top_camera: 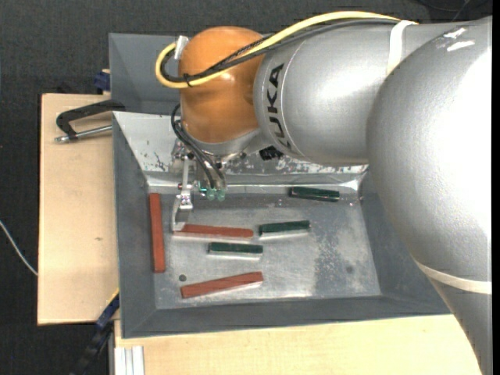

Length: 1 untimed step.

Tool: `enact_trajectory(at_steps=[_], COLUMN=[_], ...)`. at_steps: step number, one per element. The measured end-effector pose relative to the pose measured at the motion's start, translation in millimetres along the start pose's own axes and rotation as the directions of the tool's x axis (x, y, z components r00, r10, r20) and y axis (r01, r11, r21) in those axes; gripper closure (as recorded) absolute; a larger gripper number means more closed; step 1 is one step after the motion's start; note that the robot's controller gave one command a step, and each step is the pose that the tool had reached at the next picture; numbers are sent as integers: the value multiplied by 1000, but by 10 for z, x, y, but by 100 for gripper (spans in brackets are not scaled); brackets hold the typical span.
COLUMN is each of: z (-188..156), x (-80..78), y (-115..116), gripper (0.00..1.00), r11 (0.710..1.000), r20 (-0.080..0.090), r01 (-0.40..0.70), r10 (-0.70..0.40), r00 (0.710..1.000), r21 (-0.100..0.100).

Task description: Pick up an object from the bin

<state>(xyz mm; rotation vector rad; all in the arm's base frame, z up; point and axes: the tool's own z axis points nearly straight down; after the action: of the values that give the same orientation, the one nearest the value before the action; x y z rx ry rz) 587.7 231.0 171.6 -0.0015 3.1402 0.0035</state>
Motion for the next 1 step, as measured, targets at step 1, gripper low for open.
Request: enact_trajectory(at_steps=[1], z=[499], x=[115], y=[-386], gripper=[0], r11=[1000], r20=[6], r01=[26], r10=[-26], r00=[1000], r21=[-2])
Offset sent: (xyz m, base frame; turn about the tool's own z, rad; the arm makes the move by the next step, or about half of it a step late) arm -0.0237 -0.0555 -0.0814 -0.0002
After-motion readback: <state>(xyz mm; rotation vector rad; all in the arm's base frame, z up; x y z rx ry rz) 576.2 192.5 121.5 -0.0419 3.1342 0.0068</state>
